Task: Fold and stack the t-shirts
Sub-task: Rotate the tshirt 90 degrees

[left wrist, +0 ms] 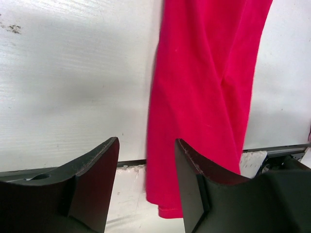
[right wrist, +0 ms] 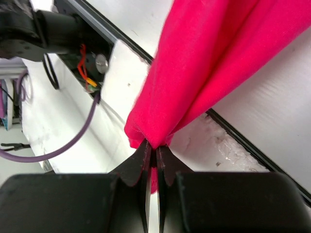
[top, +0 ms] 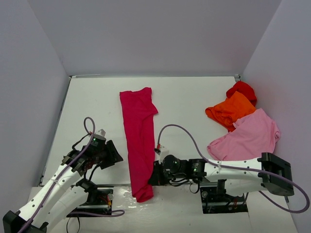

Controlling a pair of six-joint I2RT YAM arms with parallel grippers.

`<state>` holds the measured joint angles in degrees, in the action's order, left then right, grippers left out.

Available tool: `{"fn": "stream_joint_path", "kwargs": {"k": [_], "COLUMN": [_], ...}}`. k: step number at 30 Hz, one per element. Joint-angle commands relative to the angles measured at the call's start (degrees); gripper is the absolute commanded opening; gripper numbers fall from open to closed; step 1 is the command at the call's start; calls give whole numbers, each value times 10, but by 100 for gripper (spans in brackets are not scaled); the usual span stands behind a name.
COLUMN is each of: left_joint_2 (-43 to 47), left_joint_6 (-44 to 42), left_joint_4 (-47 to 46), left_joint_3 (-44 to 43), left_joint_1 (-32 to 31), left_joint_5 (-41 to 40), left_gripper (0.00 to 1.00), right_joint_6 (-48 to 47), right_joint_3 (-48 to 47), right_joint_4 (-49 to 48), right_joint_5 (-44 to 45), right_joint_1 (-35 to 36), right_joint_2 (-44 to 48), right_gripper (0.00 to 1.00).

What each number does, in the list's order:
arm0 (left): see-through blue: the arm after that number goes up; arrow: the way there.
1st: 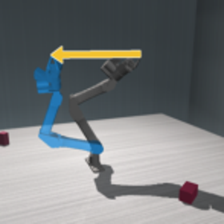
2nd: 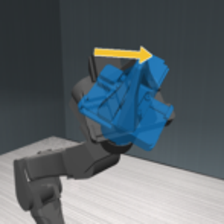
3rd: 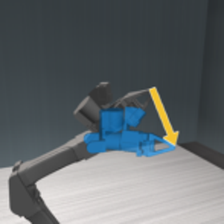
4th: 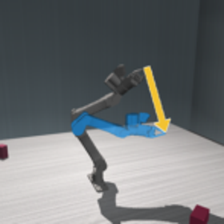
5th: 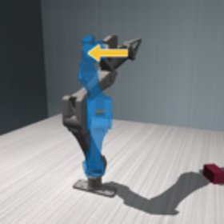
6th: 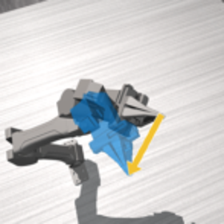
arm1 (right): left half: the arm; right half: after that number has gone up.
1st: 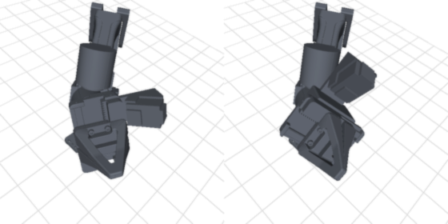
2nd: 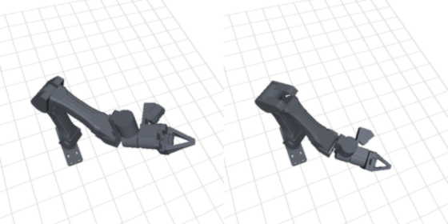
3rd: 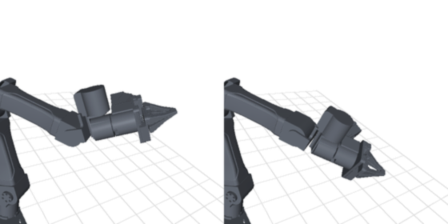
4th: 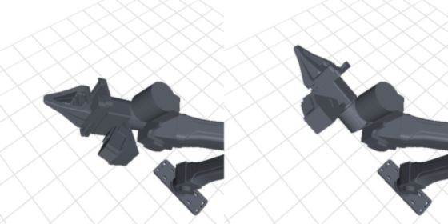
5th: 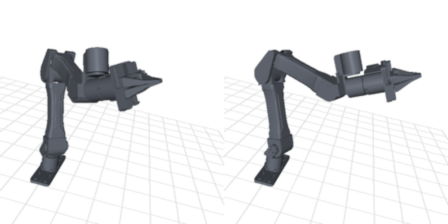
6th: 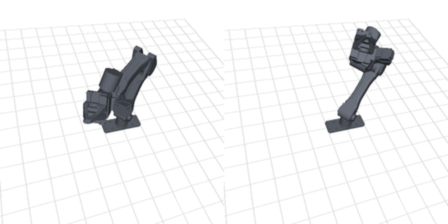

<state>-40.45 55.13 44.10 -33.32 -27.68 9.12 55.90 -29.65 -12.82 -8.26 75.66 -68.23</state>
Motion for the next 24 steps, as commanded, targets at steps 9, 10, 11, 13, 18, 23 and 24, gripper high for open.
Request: {"fn": "stream_joint_path", "kwargs": {"k": [9, 10, 11, 13, 18, 23, 24], "left_joint_2": [17, 19, 21, 25, 38, 177, 199], "left_joint_6": [13, 12, 11, 11, 52, 138, 155], "left_joint_4": [-10, -7, -4, -1, -4, 14, 14], "left_joint_3": [1, 0, -2, -2, 41, 115, 120], "left_joint_1": [3, 3, 3, 3, 1, 1, 0], "left_joint_5": [11, 12, 13, 23, 122, 148, 154], "left_gripper": [46, 46, 46, 46, 51, 55, 56], "right_joint_6": [-85, -92, -98, -100, -67, -8, 9], "right_joint_3": [-124, -136, -148, -154, -118, -39, -20], "right_joint_4": [18, 18, 18, 18, 19, 32, 37], "right_joint_5": [70, 62, 54, 42, 29, 35, 34], "right_joint_1": [-23, -26, -29, -30, -30, -29, -28], "right_joint_2": [-79, -93, -106, -125, -124, -58, -39], "right_gripper": [0, 0, 0, 0, 0, 0, 0]}}
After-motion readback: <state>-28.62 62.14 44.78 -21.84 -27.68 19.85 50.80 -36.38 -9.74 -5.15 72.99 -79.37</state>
